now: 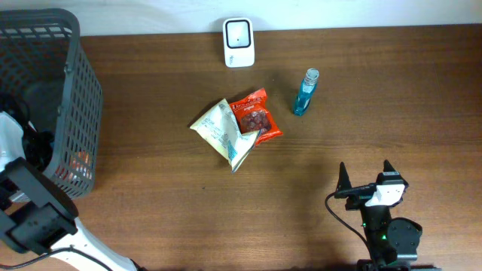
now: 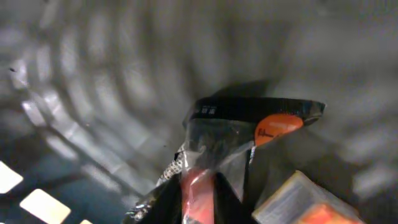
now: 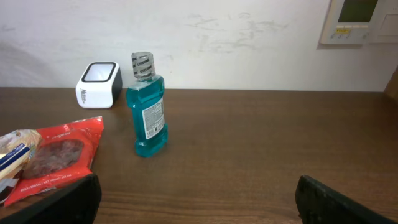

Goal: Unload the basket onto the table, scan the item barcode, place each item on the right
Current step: 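Reach the left gripper into the basket and grasp the small orange box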

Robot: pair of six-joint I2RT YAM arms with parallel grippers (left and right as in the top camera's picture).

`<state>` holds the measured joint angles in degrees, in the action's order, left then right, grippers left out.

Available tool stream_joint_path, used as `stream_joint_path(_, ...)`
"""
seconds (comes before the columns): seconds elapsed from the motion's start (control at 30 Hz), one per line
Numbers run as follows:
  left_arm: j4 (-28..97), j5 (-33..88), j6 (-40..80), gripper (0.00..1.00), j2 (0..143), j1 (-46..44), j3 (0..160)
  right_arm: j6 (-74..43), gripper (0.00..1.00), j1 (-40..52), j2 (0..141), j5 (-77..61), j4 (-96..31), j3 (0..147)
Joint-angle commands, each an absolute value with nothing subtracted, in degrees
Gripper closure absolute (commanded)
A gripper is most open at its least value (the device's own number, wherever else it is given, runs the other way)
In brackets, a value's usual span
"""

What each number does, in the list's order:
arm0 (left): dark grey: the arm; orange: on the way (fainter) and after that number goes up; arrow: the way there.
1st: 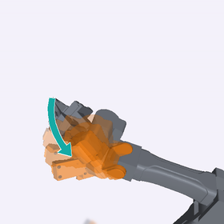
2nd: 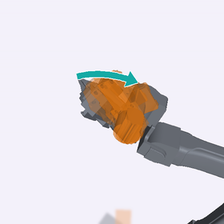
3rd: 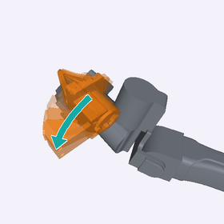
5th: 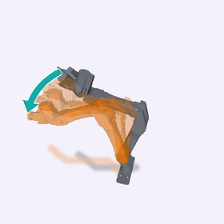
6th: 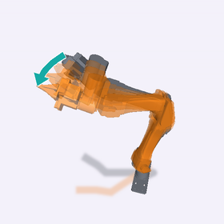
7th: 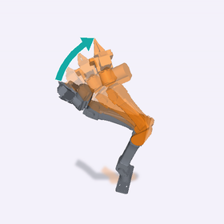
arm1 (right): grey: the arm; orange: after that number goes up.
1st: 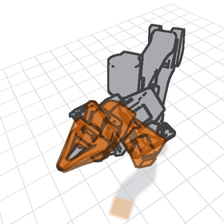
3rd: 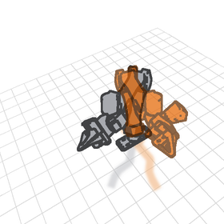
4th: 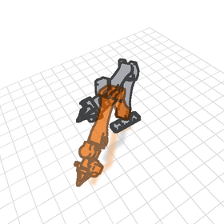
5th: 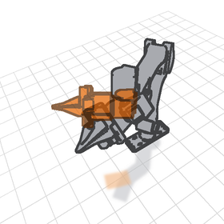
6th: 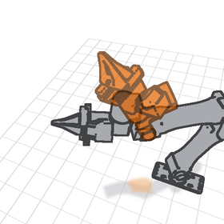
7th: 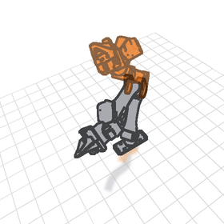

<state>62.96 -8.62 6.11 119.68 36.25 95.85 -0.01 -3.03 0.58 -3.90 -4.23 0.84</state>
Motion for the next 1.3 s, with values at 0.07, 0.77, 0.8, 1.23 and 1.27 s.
stream_joint_path(0.07,62.87,-9.63,5.98,1.00,119.63,36.45,99.02,-0.23,0.02,-3.40,0.19,-3.60,-4.27,0.32)
stream_joint_path(0.77,86.04,5.15,9.74,0.49,117.49,36.12,132.27,-0.23,0.02,-3.40,0.19,-3.60,-4.27,0.32)
stream_joint_path(0.8,87.13,5.17,9.50,0.48,117.91,36.12,130.19,-0.21,0.02,-3.40,0.19,-3.60,-4.27,0.32)
stream_joint_path(1.23,73.01,3.03,0.75,0.48,118.19,36.07,99.48,-0.23,0.01,-3.40,0.19,-3.60,-4.25,0.32)
stream_joint_path(1.27,71.81,3.07,0.12,0.47,118.19,36.07,97.89,-0.21,0.02,-3.40,0.19,-3.60,-4.27,0.32)
